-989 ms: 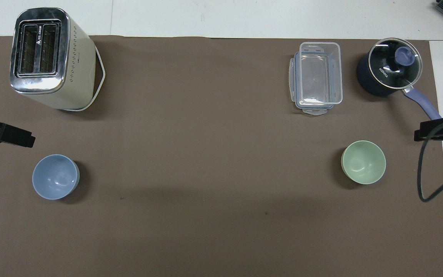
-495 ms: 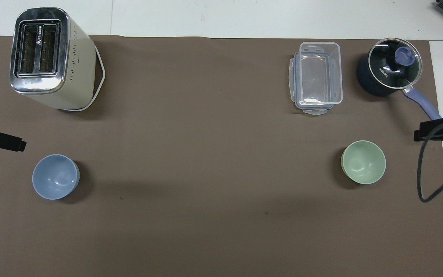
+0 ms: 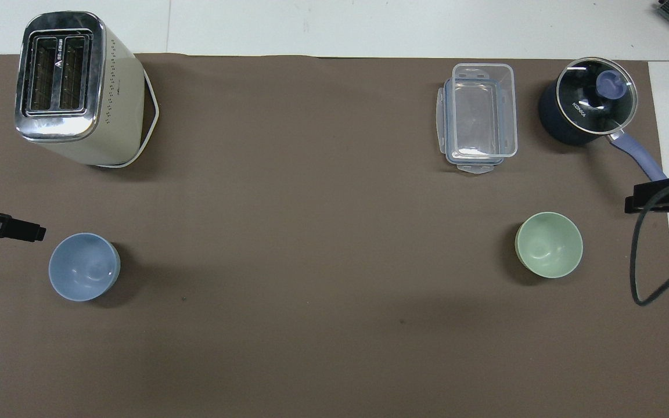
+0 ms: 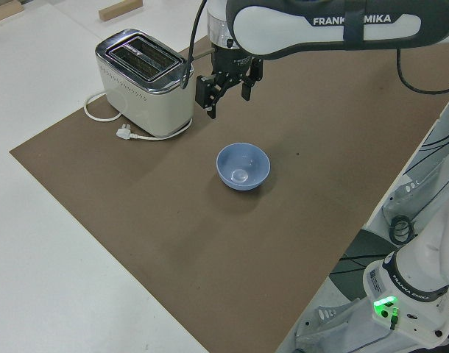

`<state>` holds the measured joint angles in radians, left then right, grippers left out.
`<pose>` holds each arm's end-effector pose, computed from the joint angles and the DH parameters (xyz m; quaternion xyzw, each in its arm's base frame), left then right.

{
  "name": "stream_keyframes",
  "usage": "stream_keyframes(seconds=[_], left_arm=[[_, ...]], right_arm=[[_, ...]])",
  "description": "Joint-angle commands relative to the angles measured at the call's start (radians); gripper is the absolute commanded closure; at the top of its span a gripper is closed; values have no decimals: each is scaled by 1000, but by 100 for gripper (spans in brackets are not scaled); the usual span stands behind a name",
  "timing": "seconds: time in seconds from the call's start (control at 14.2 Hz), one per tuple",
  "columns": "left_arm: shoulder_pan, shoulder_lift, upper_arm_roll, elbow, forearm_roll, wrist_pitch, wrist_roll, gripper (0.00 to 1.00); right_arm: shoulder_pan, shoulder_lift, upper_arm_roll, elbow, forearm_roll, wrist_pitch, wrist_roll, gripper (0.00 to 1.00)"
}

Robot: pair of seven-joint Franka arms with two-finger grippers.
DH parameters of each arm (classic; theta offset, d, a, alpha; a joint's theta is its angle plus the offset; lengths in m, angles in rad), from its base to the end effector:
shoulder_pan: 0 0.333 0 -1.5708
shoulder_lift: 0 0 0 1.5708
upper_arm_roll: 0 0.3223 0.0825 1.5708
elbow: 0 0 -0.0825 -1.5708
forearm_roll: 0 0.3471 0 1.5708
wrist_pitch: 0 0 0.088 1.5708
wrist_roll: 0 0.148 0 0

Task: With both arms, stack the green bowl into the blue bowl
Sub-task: 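Reach the left gripper to the rim of the blue bowl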

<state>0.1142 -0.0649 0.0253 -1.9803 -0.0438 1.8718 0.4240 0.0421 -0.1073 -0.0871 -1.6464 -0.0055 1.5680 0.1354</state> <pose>0.4933 0.0644 0.4688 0.9904 -0.1349 -0.0149 0.0268 0.4835 -0.0249 0.6101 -0.9958 0.0899 -0.0141 0.0026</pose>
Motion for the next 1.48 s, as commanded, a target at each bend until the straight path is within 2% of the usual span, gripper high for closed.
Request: stream_keyframes(seconds=[0.0, 0.28, 0.57, 0.78, 0.92, 0.99, 1.13, 1.2, 1.41], left_arm=[[33, -30, -7, -135, -27, 136, 51, 0], [101, 28, -7, -196, -88, 237, 149, 0], [120, 62, -7, -253, -120, 323, 156, 14], [122, 77, -7, -313, -134, 394, 157, 31], [133, 73, -7, -327, -149, 405, 156, 47], [136, 71, -7, -327, -159, 402, 156, 64], [136, 71, -7, -330, -166, 400, 156, 90], [136, 71, -7, -328, -166, 397, 157, 100], [134, 71, -7, -324, -166, 394, 170, 100]], right_arm=[[-13, -11, 6, -6, 16, 3, -27, 0], [-14, -11, 6, -6, 16, 1, -27, 0], [-15, -9, 6, -3, 16, 3, -30, 0], [-15, -9, 6, -3, 16, 1, -31, 0], [-15, -8, 4, -1, 16, 3, -33, 0], [-15, -9, 6, -3, 16, 3, -33, 0], [-13, -9, 9, -3, 16, 3, -31, 0], [-13, -9, 10, -1, 16, 3, -31, 0], [-15, -8, 9, -1, 16, 4, -33, 0]])
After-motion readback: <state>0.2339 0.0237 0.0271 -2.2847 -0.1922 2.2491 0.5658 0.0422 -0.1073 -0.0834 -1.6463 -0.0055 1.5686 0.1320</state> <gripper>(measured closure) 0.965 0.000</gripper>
